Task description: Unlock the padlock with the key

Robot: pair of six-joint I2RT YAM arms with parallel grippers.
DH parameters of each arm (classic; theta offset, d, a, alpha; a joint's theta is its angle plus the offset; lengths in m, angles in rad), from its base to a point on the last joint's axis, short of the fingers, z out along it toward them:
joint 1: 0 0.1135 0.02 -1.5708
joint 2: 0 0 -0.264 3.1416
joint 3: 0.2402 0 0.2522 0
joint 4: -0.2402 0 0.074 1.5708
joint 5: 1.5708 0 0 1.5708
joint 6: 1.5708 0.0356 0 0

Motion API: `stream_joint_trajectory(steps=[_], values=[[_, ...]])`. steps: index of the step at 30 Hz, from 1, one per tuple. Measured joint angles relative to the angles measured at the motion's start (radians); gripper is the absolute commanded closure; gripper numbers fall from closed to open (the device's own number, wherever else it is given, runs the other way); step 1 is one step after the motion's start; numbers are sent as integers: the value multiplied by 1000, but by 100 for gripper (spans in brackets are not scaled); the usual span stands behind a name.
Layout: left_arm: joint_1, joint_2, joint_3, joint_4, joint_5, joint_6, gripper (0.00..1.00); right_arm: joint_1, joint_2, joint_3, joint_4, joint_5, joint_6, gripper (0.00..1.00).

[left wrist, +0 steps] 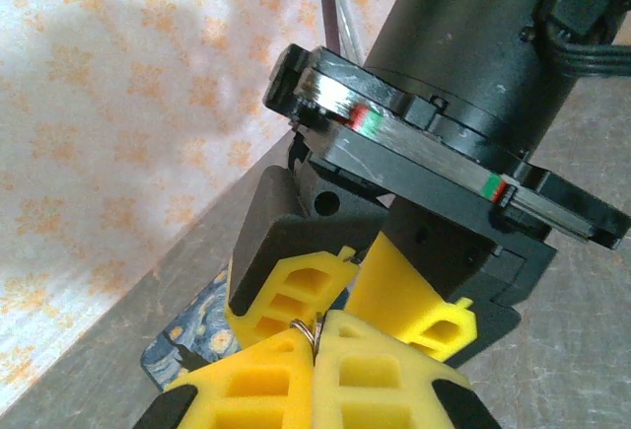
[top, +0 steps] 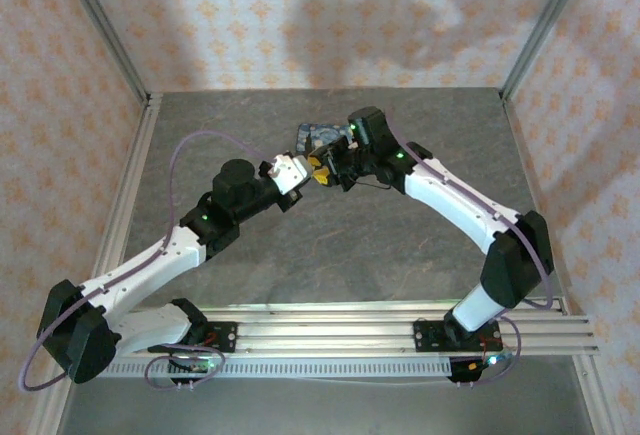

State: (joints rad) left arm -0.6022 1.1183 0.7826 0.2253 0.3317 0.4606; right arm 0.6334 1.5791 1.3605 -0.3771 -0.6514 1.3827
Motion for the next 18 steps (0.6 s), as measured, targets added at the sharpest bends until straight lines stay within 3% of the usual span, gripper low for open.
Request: stream_joint_trajectory(steps=[13,18], values=[[-13,1,-41,10,0,5,100,-7,7,1,-4,0,13,62],[-13,3,-45,13,0,5,100,-10,14,5,-5,-1,21,67]])
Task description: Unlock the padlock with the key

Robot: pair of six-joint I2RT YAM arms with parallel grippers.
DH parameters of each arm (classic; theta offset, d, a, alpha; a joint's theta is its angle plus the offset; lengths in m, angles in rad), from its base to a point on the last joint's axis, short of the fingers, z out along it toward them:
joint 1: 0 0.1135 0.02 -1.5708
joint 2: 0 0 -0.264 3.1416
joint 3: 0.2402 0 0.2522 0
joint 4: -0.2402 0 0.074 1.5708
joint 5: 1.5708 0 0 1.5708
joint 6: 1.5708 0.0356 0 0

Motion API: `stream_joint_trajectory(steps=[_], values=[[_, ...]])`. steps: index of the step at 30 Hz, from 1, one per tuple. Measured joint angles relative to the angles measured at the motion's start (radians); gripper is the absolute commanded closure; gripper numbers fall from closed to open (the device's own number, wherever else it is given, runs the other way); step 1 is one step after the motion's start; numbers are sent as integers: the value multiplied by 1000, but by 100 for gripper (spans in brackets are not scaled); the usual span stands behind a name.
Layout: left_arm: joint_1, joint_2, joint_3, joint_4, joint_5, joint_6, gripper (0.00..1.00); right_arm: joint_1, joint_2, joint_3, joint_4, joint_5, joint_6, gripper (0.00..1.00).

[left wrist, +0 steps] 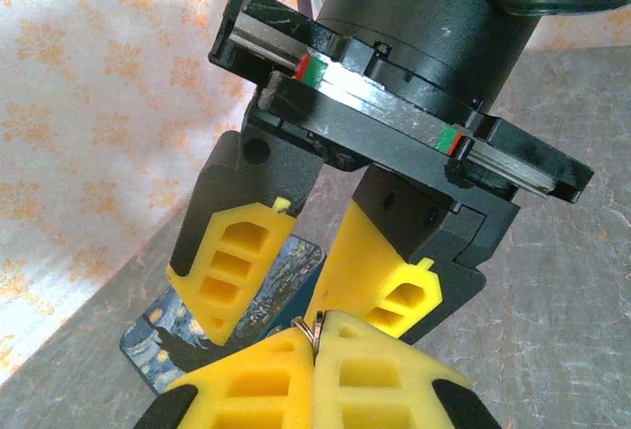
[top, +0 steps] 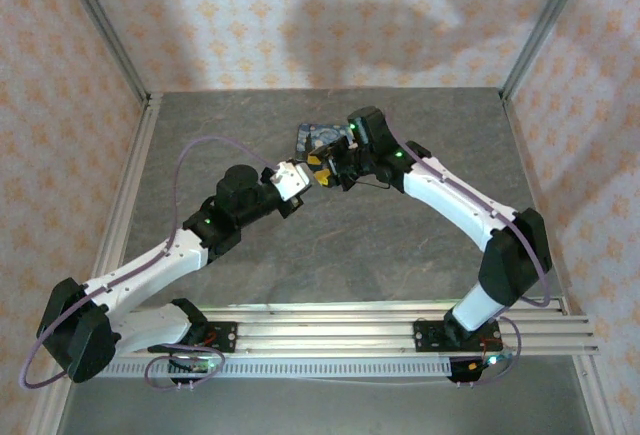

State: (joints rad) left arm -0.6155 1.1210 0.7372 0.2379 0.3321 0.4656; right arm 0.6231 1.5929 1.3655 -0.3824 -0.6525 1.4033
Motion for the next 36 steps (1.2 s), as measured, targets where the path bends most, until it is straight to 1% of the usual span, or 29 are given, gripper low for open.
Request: stream_joint_trajectory(steps=[8,14,19,21,25,26,27,31,34,35,36], values=[[0,34,0,21,0,0,100,2,5,9,-5,-2,11,72],[0,47,1,29,0,1,100,3,5,9,-14,-2,11,73],[0,47,2,30,0,8,100,3,5,9,-14,-5,12,71],[0,49,2,30,0,8,100,3,5,9,-14,-9,14,75],[0,56,8,36,-4,8,100,5,9,9,-18,-11,19,92],[1,58,8,36,-4,8,100,4,9,9,-17,-9,22,99],[1,58,8,36,-5,8,100,2,10,10,-19,-9,20,100],[1,60,8,36,-12,8,100,2,19,19,-23,-9,10,100],[1,60,10,32,-19,7,67,2,21,27,-26,-5,-31,100],[0,60,12,21,-21,5,52,2,21,32,-24,-3,-51,100],[0,57,12,11,-24,-1,40,0,21,36,-24,2,-73,100]])
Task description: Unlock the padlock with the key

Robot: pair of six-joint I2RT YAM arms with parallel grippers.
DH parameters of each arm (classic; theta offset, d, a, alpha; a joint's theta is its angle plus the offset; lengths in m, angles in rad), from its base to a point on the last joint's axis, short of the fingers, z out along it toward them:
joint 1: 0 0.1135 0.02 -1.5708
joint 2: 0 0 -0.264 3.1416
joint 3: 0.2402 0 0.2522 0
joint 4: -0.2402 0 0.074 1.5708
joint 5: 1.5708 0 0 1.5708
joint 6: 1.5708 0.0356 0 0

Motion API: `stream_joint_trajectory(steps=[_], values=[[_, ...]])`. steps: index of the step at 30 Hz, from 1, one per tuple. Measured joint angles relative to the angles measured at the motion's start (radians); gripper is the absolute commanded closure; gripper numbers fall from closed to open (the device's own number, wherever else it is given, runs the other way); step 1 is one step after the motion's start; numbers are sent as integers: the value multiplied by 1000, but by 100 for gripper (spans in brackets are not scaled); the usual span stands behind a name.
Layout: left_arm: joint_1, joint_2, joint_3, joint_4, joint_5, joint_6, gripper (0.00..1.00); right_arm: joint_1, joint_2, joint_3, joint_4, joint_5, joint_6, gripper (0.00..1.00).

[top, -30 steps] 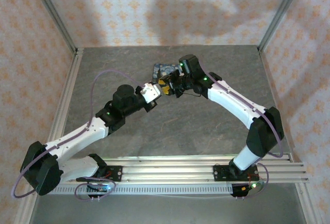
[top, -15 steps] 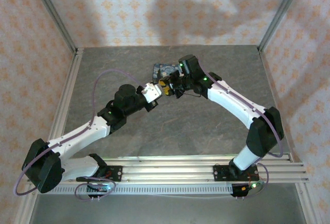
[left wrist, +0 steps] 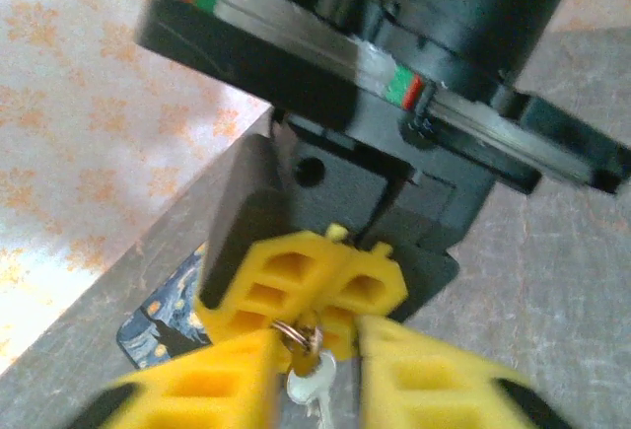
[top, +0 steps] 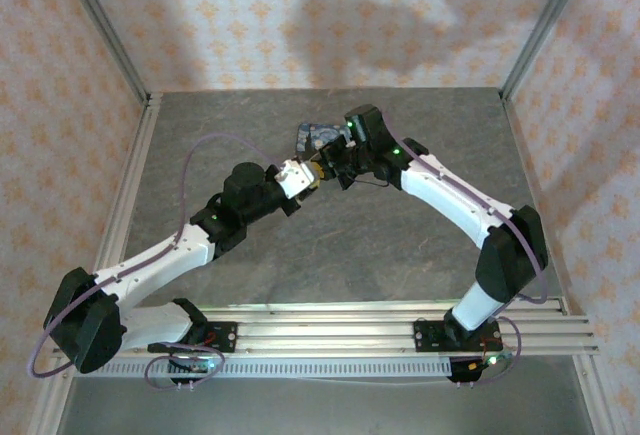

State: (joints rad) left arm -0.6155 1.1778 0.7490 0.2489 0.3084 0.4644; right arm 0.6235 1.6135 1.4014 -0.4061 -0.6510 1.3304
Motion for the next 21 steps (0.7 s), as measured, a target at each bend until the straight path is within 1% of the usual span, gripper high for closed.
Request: stream_joint_trajectory(steps=[2,3,4,6,10,14,16,19,21], values=[[0,-14,0,-32,-11,-24,20,-12,0,11,3,14,-64,100],[0,-26,0,-49,-20,-35,6,-21,0,15,3,24,-97,100],[0,-42,0,-73,-35,-53,0,-34,0,21,3,35,-141,100],[0,-76,3,-126,-63,-100,0,-56,0,34,3,59,-230,100],[3,-122,44,-269,-91,-196,0,-77,-1,58,31,121,-480,100],[16,-147,108,-394,-50,-281,0,-74,-8,58,87,140,-755,100],[25,-151,136,-432,-26,-330,0,-74,-12,58,113,143,-867,100],[41,-158,159,-454,-5,-423,0,-70,-18,57,136,159,-1009,100],[48,-161,161,-467,-17,-491,0,-65,-26,40,173,166,-1082,100]])
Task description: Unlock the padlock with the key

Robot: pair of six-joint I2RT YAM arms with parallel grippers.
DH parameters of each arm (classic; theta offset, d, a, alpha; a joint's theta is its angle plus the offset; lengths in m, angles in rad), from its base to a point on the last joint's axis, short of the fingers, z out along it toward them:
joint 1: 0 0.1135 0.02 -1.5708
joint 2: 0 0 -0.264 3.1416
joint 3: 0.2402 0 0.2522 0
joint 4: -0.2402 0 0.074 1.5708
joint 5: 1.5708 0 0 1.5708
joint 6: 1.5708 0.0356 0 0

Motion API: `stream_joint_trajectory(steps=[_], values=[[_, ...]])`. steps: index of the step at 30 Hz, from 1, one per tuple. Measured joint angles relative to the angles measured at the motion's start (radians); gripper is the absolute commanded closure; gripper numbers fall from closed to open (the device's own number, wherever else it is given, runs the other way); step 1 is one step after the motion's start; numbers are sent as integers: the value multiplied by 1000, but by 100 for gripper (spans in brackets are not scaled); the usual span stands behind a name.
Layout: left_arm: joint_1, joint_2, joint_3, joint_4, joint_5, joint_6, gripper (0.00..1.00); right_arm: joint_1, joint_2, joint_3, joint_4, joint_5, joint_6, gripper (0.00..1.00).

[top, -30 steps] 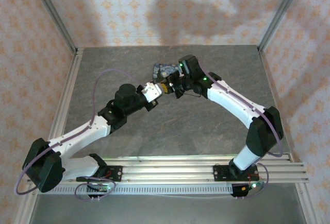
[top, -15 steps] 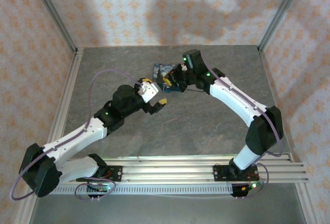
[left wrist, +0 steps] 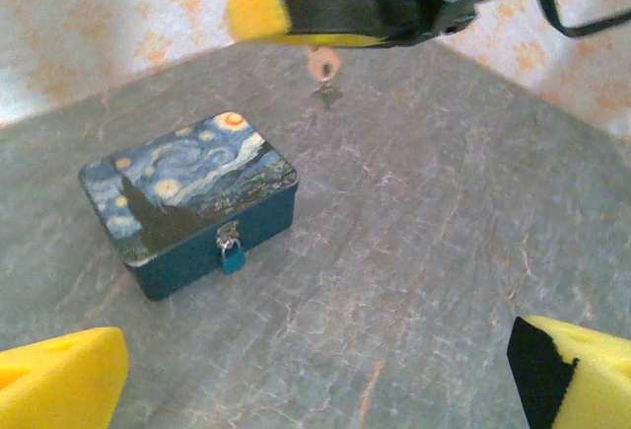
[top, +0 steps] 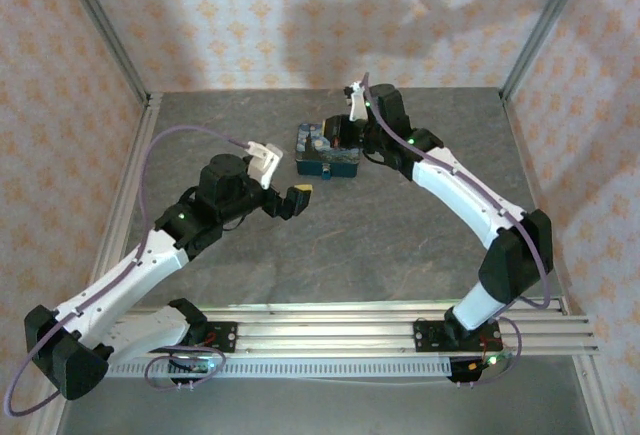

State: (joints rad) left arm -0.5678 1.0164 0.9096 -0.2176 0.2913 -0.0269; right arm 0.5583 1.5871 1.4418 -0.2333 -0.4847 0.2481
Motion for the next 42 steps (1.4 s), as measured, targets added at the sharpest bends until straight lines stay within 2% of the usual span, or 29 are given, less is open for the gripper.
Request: stream_joint_trajectory(steps=[4,7,8,10,12,14,15,17,19,26,37,42], values=[[36,25,48,-85,-54,-151,0,16,-50,-113,163,-20,-93,100],[99,52,80,-108,-33,-229,0,22,-80,-220,346,-64,-96,100],[123,56,80,-108,-5,-251,0,22,-81,-244,402,-78,-87,100],[167,62,74,-87,71,-301,10,22,-76,-274,498,-106,-58,100],[208,67,49,-14,170,-359,19,21,-68,-290,593,-127,-14,100],[246,88,18,91,283,-446,23,20,-55,-303,704,-142,60,100],[258,103,8,135,327,-478,26,19,-48,-309,750,-145,90,100],[275,143,-11,242,407,-555,38,14,-26,-313,843,-150,171,100],[278,180,-20,323,467,-613,42,10,-6,-313,900,-153,227,100],[280,227,-19,507,568,-732,54,8,24,-313,961,-169,343,100],[281,310,-18,766,595,-859,63,8,24,-317,1002,-177,417,100],[281,320,-18,803,600,-874,68,8,24,-321,1012,-182,429,100]])
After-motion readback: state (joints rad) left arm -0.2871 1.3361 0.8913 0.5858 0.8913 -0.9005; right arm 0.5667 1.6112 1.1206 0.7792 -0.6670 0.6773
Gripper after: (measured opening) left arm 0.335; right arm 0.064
